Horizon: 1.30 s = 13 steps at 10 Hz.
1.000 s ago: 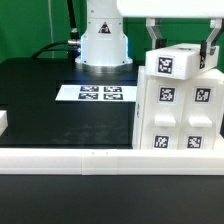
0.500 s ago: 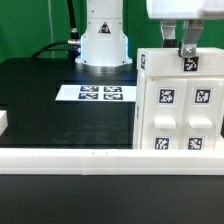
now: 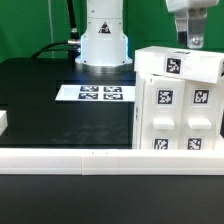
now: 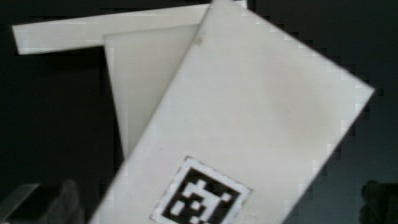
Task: Assemble cabinet
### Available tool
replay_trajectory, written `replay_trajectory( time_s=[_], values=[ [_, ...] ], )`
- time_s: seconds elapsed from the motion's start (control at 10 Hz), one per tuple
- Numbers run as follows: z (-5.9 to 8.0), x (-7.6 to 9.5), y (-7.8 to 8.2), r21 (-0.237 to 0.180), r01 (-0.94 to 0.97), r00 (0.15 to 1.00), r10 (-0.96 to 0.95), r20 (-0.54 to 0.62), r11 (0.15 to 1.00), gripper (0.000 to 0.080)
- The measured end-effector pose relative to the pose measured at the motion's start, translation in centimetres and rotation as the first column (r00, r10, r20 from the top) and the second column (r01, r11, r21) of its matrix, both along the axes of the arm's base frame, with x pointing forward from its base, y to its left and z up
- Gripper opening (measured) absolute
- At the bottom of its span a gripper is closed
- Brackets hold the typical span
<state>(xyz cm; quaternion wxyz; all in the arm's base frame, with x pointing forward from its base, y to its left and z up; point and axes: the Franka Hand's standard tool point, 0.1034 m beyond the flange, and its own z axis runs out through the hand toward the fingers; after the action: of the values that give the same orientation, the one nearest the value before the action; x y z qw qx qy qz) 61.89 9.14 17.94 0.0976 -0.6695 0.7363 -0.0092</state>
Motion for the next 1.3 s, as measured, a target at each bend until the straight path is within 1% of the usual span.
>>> replay_trajectory(
  time_s=[0.3, 0.4, 0.5, 0.6, 0.7, 0.8, 0.9, 1.0, 1.1, 1.2, 1.3],
  values=[
    [-0.4, -0.2, 0.1, -0.015, -0.076, 0.997, 0.076, -0.003, 0.997, 0.0797],
    [-0.6, -0.3, 0.2, -0.045, -0.237, 0.971, 0.236, -0.027, 0.97, 0.0797],
    [-0.3, 0.3, 0.7, -0.093, -0.456, 0.89, 0.454, -0.04, 0.885, 0.0797],
    [-0.1, 0.5, 0.7, -0.101, -0.528, 0.849, 0.527, -0.039, 0.844, 0.0797],
    [-0.1, 0.5, 0.8, -0.115, -0.672, 0.739, 0.672, -0.046, 0.731, 0.0797],
    [-0.2, 0.7, 0.5, -0.135, -0.792, 0.605, 0.795, -0.048, 0.595, 0.0797],
    [-0.3, 0.7, 0.5, -0.147, -0.851, 0.516, 0.855, -0.051, 0.504, 0.0797],
    [-0.3, 0.7, 0.5, -0.161, -0.909, 0.398, 0.916, -0.057, 0.385, 0.0797],
    [-0.5, 1.2, 0.2, -0.179, -0.964, 0.21, 0.975, -0.067, 0.195, 0.0797],
    [-0.7, 1.5, 0.4, -0.182, -0.982, 0.067, 0.995, -0.078, 0.052, 0.0797],
    [-0.8, 1.2, 0.8, -0.178, -0.98, -0.069, 0.994, -0.084, -0.084, 0.0797]
  ],
)
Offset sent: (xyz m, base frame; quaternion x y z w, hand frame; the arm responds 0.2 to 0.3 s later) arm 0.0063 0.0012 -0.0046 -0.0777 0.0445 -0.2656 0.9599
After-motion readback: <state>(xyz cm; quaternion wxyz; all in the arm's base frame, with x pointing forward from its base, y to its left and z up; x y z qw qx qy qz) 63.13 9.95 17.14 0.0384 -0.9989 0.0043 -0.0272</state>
